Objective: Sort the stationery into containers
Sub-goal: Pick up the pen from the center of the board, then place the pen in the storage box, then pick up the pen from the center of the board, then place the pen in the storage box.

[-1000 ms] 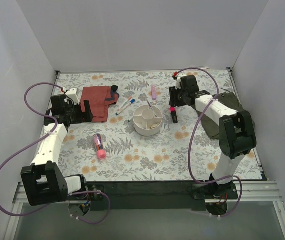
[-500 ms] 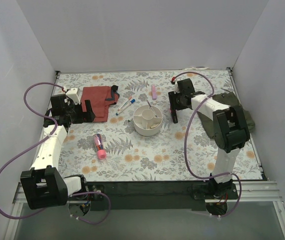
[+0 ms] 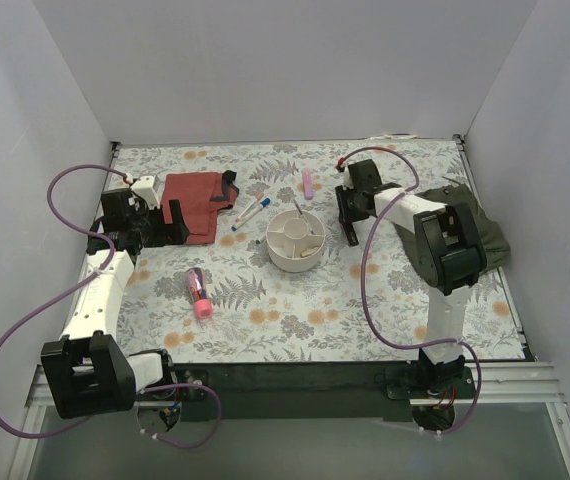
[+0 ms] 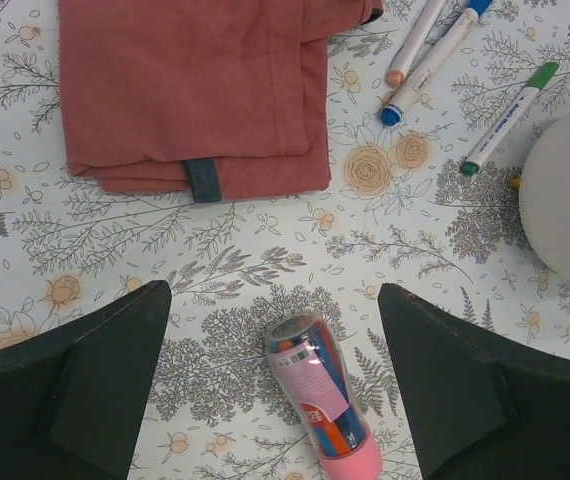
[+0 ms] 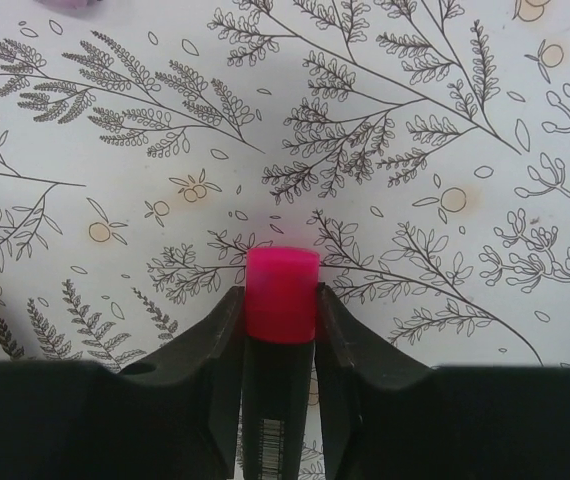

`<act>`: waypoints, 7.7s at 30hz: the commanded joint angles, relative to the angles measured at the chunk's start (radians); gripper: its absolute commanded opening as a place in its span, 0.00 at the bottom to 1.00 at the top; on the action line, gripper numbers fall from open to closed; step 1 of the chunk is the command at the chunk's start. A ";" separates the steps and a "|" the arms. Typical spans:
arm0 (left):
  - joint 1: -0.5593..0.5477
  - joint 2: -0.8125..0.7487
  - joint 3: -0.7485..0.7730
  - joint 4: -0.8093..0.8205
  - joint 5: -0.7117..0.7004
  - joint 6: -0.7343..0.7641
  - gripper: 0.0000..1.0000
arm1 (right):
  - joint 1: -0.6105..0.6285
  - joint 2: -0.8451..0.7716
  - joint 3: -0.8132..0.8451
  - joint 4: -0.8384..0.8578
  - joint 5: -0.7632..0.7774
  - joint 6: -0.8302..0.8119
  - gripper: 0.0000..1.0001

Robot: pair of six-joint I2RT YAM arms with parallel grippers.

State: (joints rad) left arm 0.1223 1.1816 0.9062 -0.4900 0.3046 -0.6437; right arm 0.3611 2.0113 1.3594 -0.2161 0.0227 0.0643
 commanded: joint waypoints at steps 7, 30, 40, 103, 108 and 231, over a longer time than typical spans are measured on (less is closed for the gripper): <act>-0.003 -0.020 -0.001 0.041 0.033 -0.004 0.86 | 0.013 -0.150 -0.059 0.017 -0.015 -0.030 0.01; -0.007 0.072 0.002 0.090 0.116 0.047 0.86 | 0.245 -0.516 -0.284 0.699 -0.310 -0.084 0.01; -0.007 0.119 0.054 0.013 0.094 0.096 0.86 | 0.314 -0.387 -0.253 0.935 -0.313 -0.081 0.01; -0.007 0.064 -0.012 0.053 0.071 0.069 0.85 | 0.142 0.033 0.418 0.324 -0.046 0.052 0.50; -0.004 0.035 -0.041 0.045 0.067 0.064 0.86 | 0.095 0.240 0.631 0.178 -0.026 0.034 0.42; -0.308 0.498 0.390 0.303 1.199 -0.358 0.68 | 0.329 -0.642 -0.347 0.350 -0.529 -2.077 0.01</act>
State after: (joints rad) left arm -0.1860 1.7096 1.2613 -0.1867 1.4570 -0.9882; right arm 0.6773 1.3441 0.9470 0.0776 -0.4896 -1.9903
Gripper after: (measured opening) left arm 0.692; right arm 0.212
